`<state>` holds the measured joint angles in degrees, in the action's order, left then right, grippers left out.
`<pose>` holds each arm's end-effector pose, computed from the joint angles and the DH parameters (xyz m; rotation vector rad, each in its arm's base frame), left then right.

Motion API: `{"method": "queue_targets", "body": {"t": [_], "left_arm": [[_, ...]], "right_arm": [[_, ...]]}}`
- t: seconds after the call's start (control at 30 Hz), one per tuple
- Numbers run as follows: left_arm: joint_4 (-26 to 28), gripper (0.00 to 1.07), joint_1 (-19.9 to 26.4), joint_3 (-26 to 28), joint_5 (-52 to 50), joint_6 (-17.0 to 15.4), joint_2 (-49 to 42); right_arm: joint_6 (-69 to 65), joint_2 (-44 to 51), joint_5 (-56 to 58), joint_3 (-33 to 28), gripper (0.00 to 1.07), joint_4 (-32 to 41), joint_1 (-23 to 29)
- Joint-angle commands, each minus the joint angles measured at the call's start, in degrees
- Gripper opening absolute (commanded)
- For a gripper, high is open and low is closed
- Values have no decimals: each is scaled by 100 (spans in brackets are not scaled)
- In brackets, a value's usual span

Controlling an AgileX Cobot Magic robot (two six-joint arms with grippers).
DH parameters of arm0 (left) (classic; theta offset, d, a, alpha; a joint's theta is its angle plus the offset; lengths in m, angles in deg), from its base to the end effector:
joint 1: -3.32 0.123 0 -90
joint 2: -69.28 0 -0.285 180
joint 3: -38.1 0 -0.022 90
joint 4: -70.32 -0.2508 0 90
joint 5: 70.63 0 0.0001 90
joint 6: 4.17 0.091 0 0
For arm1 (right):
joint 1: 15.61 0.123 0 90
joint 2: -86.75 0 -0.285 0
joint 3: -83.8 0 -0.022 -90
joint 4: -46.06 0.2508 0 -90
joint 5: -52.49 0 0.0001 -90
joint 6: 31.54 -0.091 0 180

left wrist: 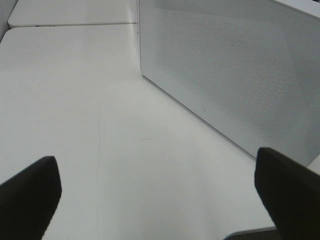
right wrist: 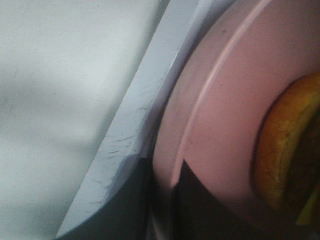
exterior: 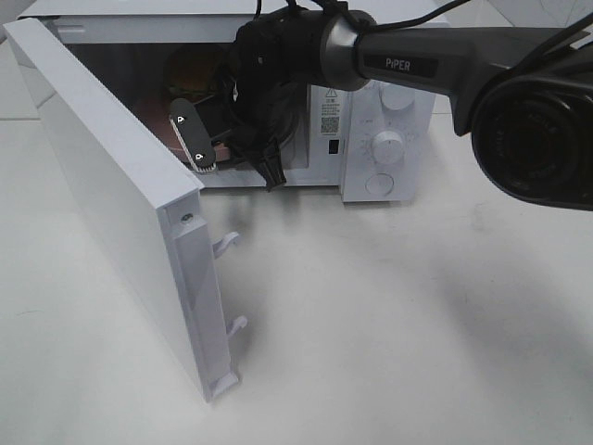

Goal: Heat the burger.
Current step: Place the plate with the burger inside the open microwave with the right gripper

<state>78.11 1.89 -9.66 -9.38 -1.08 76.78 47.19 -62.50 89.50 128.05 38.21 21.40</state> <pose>-0.0083 -0.0106 0.2811 0.0885 2.0271 -0.1440 0.4429 0.3245 0.1538 -2.1929 1.2562 -0.4515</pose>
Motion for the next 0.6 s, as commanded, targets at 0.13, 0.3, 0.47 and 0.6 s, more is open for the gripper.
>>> {"method": "queue_targets", "body": {"t": [0.13,0.3,0.47,0.6], "left_arm": [[0,98,23,6,-11,-11,-103],[0,98,23,6,-11,-11,-103],[0,98,23,6,-11,-11,-103],[0,98,23,6,-11,-11,-103]], "right_arm": [[-183,-6,-252,63,25,-57,-23],[-350,-6,-212,63,38,-34,-23],[-533,29,-189,57,45,11,-23],[-693,115,-138,52,50,241,-23]]}}
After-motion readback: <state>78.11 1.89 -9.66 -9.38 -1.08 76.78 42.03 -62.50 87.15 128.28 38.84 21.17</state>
